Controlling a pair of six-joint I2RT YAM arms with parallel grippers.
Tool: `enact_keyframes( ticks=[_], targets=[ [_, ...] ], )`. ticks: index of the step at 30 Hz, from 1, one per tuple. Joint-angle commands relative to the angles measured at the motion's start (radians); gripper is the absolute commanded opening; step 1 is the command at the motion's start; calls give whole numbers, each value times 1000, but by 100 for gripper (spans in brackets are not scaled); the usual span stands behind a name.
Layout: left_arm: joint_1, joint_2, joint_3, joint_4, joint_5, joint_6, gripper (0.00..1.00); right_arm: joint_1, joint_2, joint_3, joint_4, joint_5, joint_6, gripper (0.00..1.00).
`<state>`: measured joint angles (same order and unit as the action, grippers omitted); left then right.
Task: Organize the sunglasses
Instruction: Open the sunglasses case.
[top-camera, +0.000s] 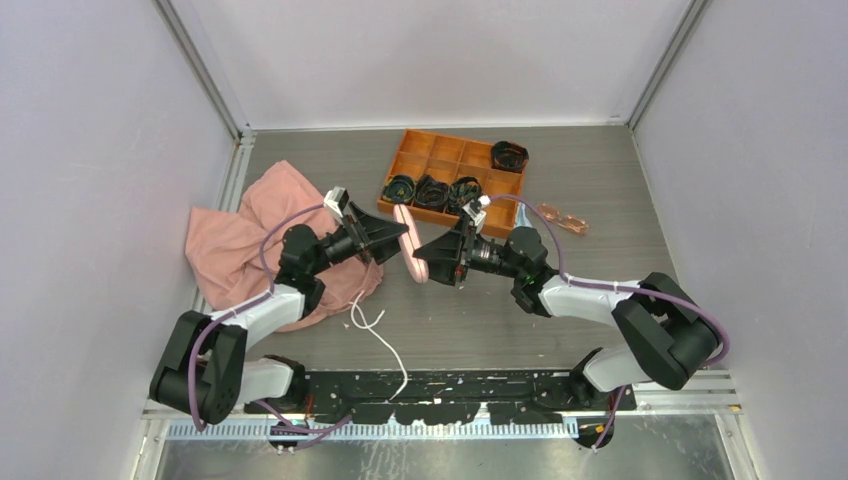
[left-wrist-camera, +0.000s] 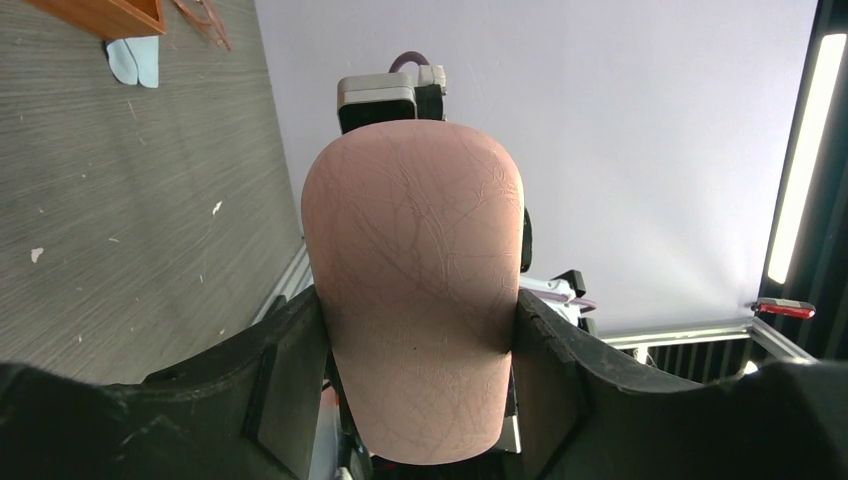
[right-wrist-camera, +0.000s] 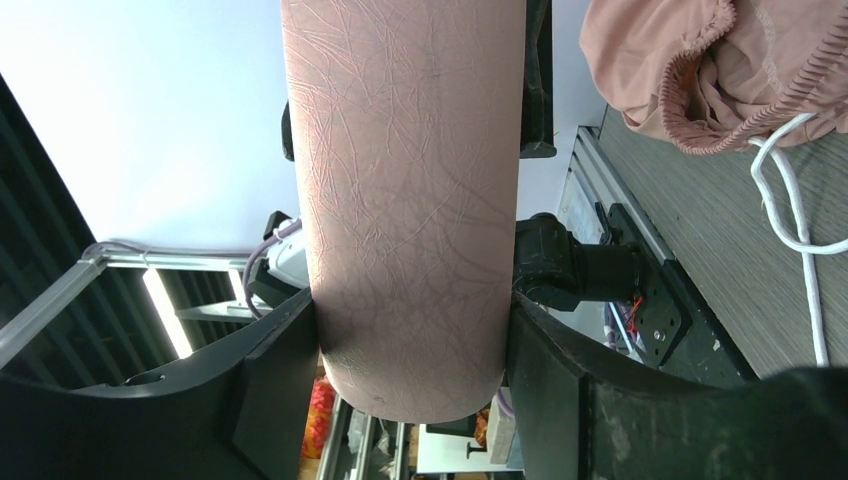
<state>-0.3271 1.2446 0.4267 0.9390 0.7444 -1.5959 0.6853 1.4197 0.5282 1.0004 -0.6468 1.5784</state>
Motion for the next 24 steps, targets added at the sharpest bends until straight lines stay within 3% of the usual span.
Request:
enact_keyframes(
  ticks=[1, 5, 8, 12, 18, 24],
  targets=[
    [3, 4, -2, 72, -6, 9, 1, 3, 0, 24, 87, 9, 25, 40],
    [3, 2, -2, 82, -5, 4, 0, 3, 21, 28, 123, 29, 57, 46],
    [3, -2, -1, 97, -3, 1, 0, 3, 56, 6, 200, 75, 123, 38],
    [3, -17, -3, 123, -3, 0, 0, 3, 183, -34, 428, 148, 293, 30],
    [5, -43, -36, 163, -53, 4, 0, 11, 228, -51, 434, 210, 368, 26],
    [9, 8, -69, 375, -84, -48, 0, 10, 245, -76, 434, 291, 481, 26]
  ],
)
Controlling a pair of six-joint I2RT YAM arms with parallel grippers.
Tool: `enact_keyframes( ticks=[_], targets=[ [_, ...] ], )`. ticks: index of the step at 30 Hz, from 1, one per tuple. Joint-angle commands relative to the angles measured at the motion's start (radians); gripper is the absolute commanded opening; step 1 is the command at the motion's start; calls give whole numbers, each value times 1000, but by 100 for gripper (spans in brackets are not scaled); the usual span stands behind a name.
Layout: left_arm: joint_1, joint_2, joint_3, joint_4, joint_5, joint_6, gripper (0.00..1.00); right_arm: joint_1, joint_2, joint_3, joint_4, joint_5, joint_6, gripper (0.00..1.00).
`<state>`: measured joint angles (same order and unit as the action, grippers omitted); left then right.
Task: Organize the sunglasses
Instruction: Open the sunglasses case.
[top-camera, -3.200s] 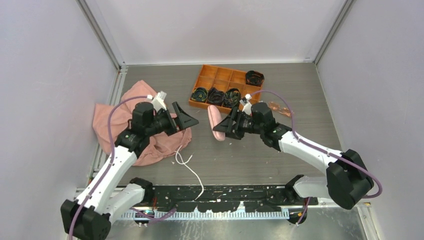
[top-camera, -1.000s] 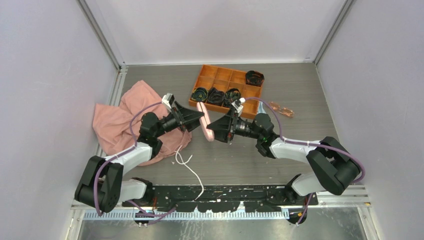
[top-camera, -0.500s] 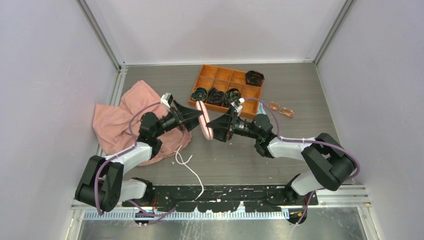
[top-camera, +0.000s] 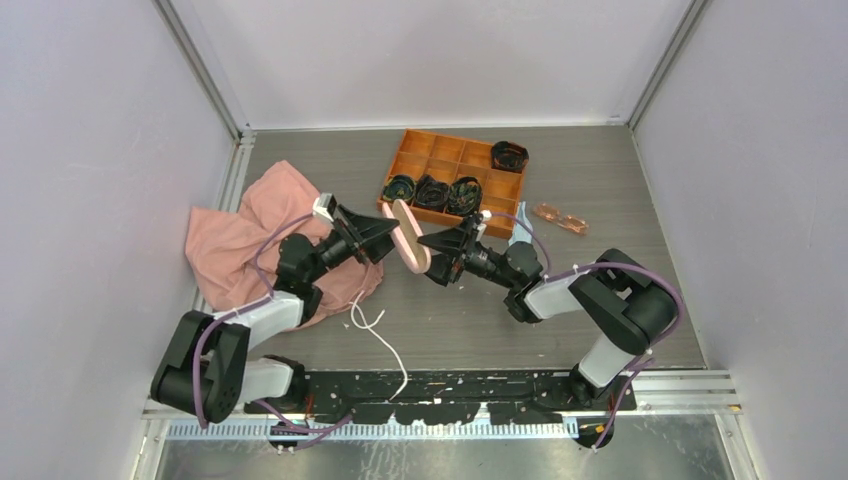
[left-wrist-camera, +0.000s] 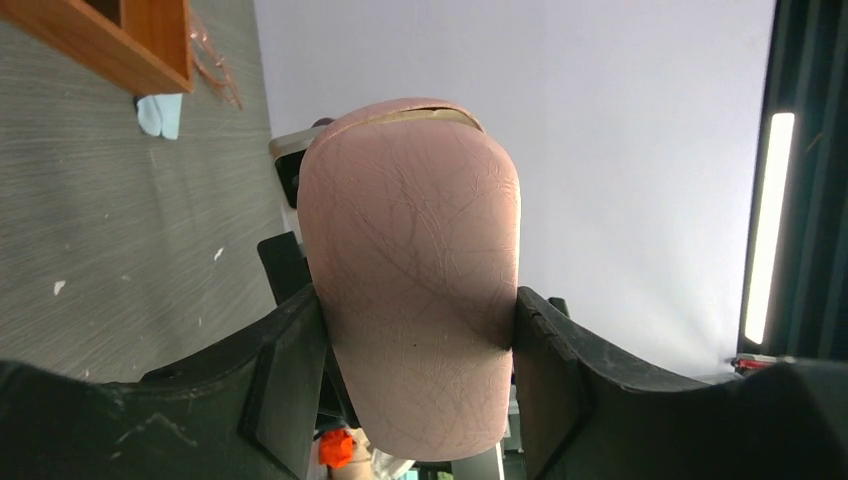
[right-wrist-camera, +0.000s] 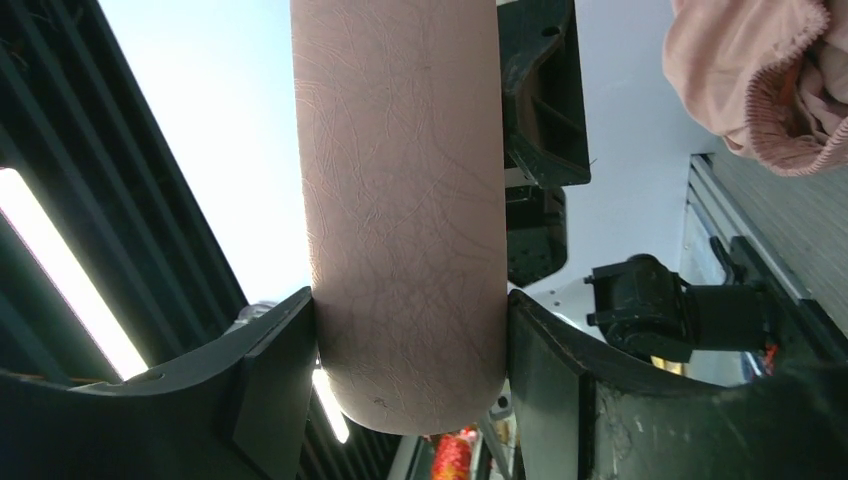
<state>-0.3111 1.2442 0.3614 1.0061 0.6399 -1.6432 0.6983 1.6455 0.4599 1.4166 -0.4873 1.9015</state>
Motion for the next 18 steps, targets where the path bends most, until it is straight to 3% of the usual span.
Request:
enact_keyframes(
  ticks=[1, 3, 18],
  targets=[
    [-7, 27, -6, 356, 22, -14, 0, -3, 24, -10, 18, 141, 176, 26],
    [-6, 57, 9, 423, 56, -24, 1, -3, 31, -14, 18, 157, 214, 26],
    [-6, 28, 41, 425, 128, 43, 0, 0, 56, -30, 18, 225, 343, 30]
  ],
)
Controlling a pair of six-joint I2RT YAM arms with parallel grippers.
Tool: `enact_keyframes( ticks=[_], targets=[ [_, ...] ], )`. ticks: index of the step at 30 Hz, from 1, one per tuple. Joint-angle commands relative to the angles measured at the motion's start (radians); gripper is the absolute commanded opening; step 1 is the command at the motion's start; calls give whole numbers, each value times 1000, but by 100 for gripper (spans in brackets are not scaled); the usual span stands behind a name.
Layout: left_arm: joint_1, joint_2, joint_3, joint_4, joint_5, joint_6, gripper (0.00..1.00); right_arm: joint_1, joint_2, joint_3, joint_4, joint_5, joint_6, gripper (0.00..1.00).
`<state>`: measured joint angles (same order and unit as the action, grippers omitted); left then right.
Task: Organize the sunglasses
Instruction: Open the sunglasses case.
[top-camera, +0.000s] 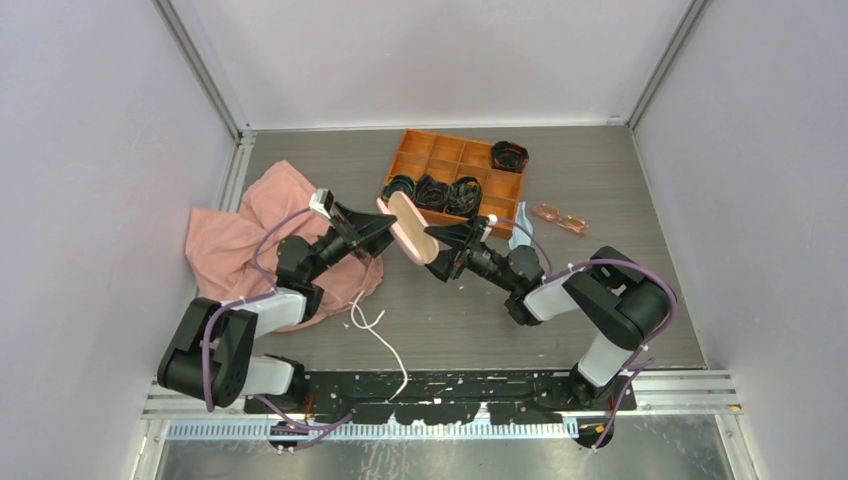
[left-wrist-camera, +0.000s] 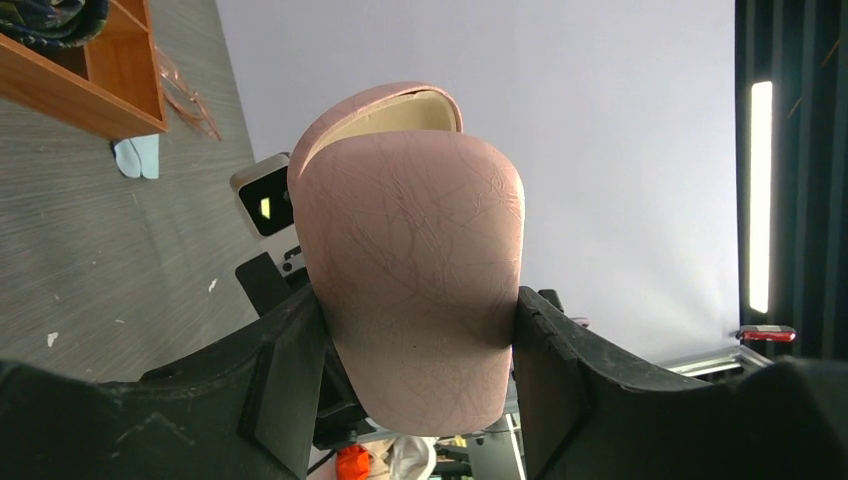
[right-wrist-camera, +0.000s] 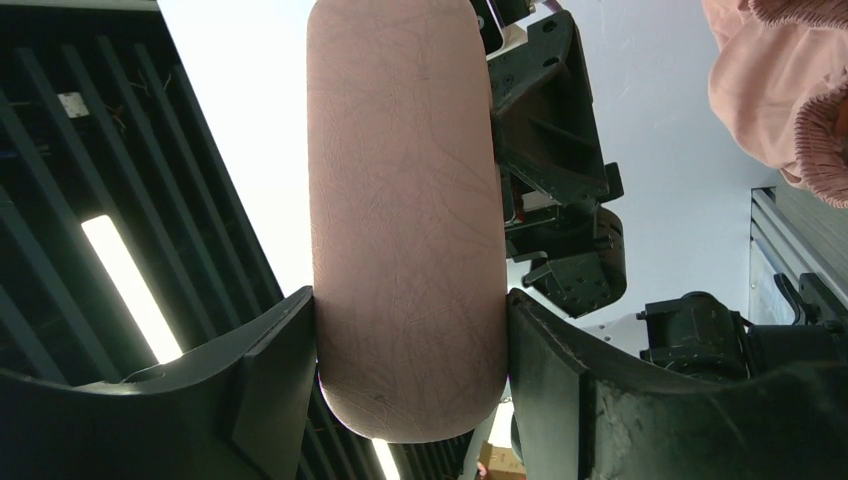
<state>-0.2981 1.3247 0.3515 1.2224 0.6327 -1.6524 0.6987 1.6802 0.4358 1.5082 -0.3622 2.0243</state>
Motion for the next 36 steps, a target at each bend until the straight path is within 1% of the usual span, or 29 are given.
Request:
enact_keyframes(
  ticks=[1, 6, 9, 13, 19, 21, 23, 26, 32, 36],
  targets=[
    [-19, -58, 48, 209, 134, 55, 0, 0, 23, -3, -73, 100, 225, 31],
    [-19, -58, 46, 206, 134, 33, 0, -1, 28, 7, -74, 100, 208, 36],
    [-19, -43, 45, 165, 138, 3, 0, 0, 32, -1, -76, 90, 169, 41],
    [-18, -26, 12, 208, 115, -33, 0, -2, 55, -38, -75, 95, 165, 42],
    [-18, -71, 9, 209, 110, -2, 0, -2, 71, -40, -74, 92, 188, 44],
    [-18, -82, 17, 209, 117, 0, 0, -2, 75, -27, -74, 91, 201, 47],
    [-18, -100, 22, 209, 120, 4, 0, -2, 79, -10, -74, 87, 209, 52],
    [-18, -137, 24, 200, 125, 23, 0, -1, 78, 8, -74, 89, 223, 53],
    [-18, -214, 14, 113, 118, 79, 0, 0, 73, 20, -74, 98, 240, 54],
    [-18, -251, 13, 86, 117, 100, 1, -1, 76, 15, -74, 98, 239, 58]
  ],
)
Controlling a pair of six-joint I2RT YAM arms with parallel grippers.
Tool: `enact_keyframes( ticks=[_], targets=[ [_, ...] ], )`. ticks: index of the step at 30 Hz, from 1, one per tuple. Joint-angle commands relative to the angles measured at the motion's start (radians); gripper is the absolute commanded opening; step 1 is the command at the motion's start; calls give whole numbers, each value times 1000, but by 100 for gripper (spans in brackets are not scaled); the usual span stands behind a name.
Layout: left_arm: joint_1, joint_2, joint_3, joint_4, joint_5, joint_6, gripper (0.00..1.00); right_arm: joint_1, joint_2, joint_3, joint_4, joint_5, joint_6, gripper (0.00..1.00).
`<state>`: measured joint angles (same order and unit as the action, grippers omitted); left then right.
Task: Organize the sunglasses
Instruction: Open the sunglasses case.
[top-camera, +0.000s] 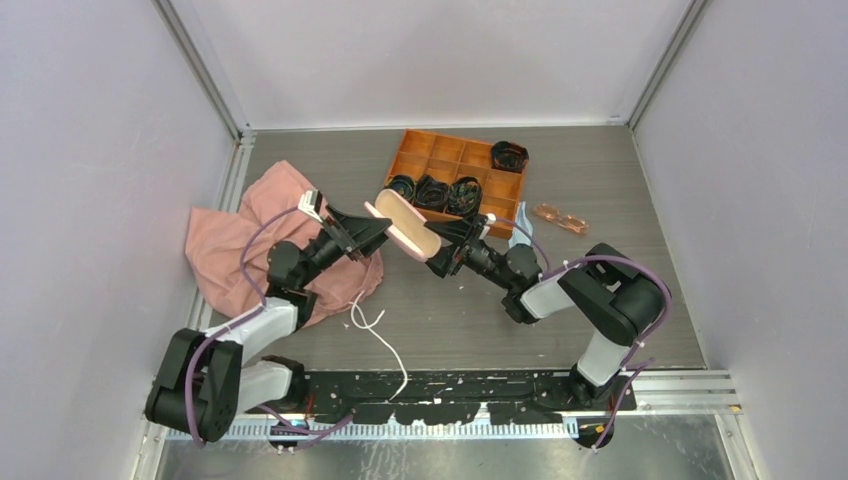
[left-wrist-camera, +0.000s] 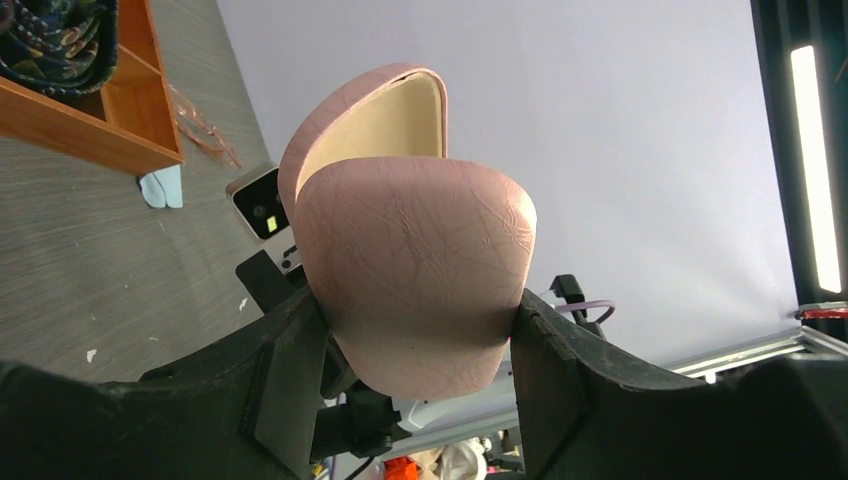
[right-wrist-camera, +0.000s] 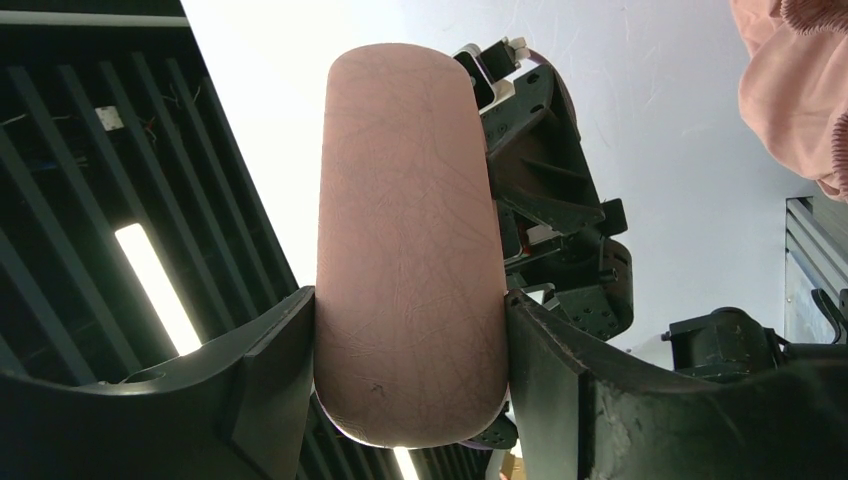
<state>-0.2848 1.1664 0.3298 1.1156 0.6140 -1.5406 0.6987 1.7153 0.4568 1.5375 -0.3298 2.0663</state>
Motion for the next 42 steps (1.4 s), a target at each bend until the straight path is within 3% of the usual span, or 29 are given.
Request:
enact_keyframes(
  ticks=[1, 14, 22, 28, 38, 42],
  targets=[
    [-31, -100, 35, 191, 136, -10, 1, -1, 41, -10, -102, 68, 200, 60],
    [-31, -174, 35, 109, 136, 23, 1, -2, 30, -37, -103, 88, 204, 67],
    [-31, -180, 34, 100, 149, 27, 0, 0, 23, -68, -103, 116, 242, 58],
    [-31, -183, 31, 118, 167, 33, 0, 15, 4, -87, -104, 153, 305, 74],
    [-32, -180, 34, 112, 174, 43, 0, 23, 17, -91, -103, 162, 314, 78],
    [-31, -180, 47, 19, 189, 73, 0, 14, 1, -63, -106, 134, 256, 82]
  ],
)
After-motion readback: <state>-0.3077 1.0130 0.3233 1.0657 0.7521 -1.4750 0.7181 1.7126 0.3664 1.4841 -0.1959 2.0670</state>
